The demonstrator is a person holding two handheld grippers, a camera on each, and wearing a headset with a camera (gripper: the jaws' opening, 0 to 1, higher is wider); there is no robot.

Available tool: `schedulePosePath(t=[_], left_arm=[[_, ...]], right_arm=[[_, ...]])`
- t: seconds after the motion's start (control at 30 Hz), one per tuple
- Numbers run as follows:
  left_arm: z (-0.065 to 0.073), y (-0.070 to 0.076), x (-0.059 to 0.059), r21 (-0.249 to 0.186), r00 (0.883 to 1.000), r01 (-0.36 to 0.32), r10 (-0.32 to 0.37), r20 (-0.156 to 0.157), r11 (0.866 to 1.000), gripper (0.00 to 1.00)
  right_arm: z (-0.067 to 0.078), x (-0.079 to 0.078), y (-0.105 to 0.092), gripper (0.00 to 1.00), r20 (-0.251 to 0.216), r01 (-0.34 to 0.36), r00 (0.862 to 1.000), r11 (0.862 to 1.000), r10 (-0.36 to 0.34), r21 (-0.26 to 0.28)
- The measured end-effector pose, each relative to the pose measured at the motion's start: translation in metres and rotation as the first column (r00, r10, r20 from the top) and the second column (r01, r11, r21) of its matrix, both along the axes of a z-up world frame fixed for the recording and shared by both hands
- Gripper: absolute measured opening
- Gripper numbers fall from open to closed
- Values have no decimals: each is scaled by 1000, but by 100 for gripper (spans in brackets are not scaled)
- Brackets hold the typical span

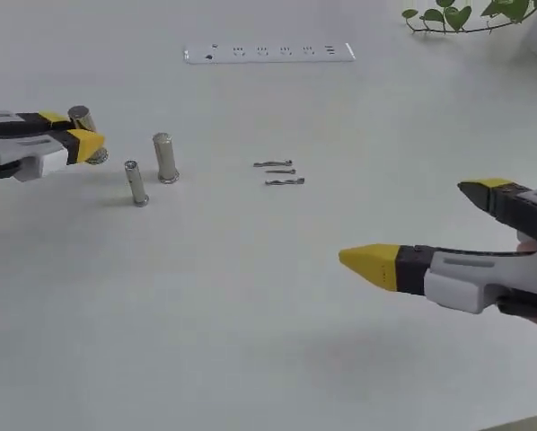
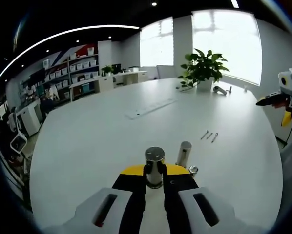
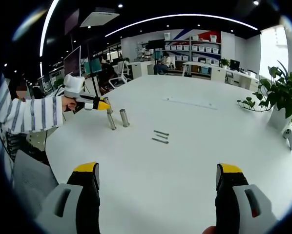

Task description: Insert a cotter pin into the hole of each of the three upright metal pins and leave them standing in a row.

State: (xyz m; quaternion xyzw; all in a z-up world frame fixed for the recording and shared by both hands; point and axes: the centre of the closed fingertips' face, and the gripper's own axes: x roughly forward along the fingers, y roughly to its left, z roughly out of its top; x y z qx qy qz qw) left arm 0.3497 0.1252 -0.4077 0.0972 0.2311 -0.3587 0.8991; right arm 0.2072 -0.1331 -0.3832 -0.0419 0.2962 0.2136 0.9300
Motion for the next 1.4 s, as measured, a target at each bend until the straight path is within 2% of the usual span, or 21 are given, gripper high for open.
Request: schedulePosePath(t=[0.1, 0.17, 0.2, 0.27, 0.43, 0.57, 0.63, 0.7, 0.93, 1.07, 1.23, 1.4], left_arm=[[12, -6, -11, -2, 1000, 13, -13, 9, 1000, 9], [18, -9, -14, -7, 999, 16, -16, 29, 1000, 9], [21, -6, -12, -14, 999, 15, -14, 38, 1000, 9], [26, -7, -16, -22, 999, 15, -14, 41, 1000, 9], [43, -14, -34, -42, 997, 23, -20, 71, 999, 9], [49, -20, -48, -48, 996, 36, -32, 79, 998, 9], [52, -27, -63, -69, 996, 35, -30, 79, 997, 9], [53, -30, -70, -80, 997, 37, -31, 77, 996, 9], [47, -39, -86, -65, 996, 60, -56, 76, 996, 9], [36, -43, -92, -71, 997, 52, -48, 59, 996, 9], [20, -52, -100, -50, 996, 72, -70, 50, 996, 9], [8, -62, -106, -60, 997, 76, -74, 33, 995, 9]], right_arm=[[3, -1, 1, 99, 9, -3, 1000, 1000, 3, 4], [4, -1, 2, 99, 12, -7, 1000, 1000, 7, 7], [5, -2, 3, 99, 13, -11, 1000, 1000, 11, 6], [7, -2, 3, 99, 20, -14, 1000, 1000, 14, 5], [11, -4, 5, 99, 32, -18, 999, 1000, 17, 15], [12, -7, 7, 99, 33, -29, 999, 999, 29, 15], [12, -8, 8, 99, 36, -33, 999, 999, 32, 17], [12, -10, 10, 99, 35, -38, 999, 999, 37, 20], [11, -14, 15, 99, 33, -67, 997, 998, 66, 16], [11, -15, 18, 99, 39, -80, 996, 997, 79, 18], [10, -16, 22, 99, 39, -100, 994, 995, 100, 11], [6, -14, 21, 99, 41, -102, 994, 995, 102, 13]])
